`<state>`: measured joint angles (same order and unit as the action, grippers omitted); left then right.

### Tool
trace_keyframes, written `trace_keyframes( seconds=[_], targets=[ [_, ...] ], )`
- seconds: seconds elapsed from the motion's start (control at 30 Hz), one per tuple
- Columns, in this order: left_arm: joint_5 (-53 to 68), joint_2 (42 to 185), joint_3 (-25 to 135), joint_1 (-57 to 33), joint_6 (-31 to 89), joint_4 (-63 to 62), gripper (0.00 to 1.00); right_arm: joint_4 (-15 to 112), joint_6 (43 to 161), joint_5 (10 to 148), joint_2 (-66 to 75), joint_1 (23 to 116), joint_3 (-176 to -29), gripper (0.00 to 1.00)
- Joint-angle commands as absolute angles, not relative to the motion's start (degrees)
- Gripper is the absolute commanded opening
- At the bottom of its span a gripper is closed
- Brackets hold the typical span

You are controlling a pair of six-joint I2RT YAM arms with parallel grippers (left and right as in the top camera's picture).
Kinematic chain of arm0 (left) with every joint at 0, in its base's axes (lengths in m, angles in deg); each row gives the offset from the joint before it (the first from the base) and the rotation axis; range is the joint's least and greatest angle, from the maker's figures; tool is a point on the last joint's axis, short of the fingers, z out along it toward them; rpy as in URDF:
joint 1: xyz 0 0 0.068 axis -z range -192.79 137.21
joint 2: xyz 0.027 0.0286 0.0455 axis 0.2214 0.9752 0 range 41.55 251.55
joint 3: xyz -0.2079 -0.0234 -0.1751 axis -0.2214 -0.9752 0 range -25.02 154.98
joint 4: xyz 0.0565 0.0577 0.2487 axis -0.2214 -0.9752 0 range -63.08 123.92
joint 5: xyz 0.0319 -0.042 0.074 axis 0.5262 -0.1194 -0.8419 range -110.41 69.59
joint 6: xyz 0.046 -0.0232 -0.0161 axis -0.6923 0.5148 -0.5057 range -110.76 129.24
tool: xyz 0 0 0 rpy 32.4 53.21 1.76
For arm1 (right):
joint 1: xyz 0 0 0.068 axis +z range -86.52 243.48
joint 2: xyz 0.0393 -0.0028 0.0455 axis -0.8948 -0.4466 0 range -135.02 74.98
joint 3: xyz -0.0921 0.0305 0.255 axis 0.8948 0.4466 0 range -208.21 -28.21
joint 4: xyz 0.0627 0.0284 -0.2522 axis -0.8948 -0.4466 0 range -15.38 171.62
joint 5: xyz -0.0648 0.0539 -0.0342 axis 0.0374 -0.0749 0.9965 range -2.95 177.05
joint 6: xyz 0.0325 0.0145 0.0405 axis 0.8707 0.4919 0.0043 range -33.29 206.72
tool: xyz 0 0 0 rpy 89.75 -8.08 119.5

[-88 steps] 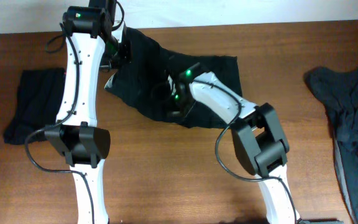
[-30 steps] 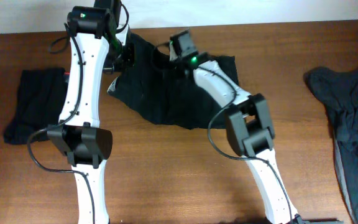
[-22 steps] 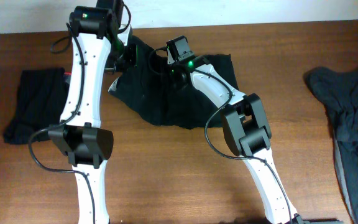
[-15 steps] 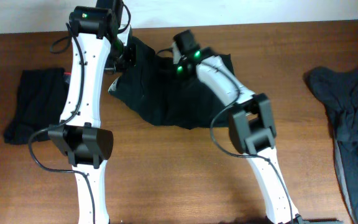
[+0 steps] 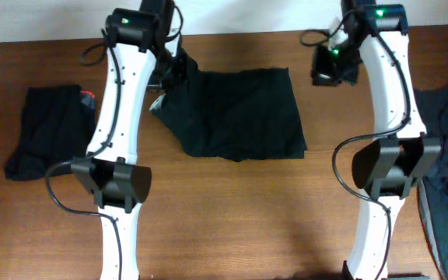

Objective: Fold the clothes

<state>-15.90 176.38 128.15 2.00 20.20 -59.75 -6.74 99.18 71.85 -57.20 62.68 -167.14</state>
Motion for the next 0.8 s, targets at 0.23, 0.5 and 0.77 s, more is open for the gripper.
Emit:
trace_keyframes(
  seconds=[0.23,0.5,0.77],
  targets=[
    [-15.22,176.33,130.99,8.20,25.07,-56.08,0.01,-3.22,96.26,75.72,-58.67,59.20,-151.16,0.04],
    [-15.22,176.33,130.99,13.23,25.62,-50.97,0.01,4.28,94.44,74.97,-58.67,59.31,-138.95,0.04],
    [-15.22,176.62,130.81,18.00,26.36,-47.47,0.01,11.34,94.42,72.46,-58.67,59.38,-129.77,0.04]
  ],
)
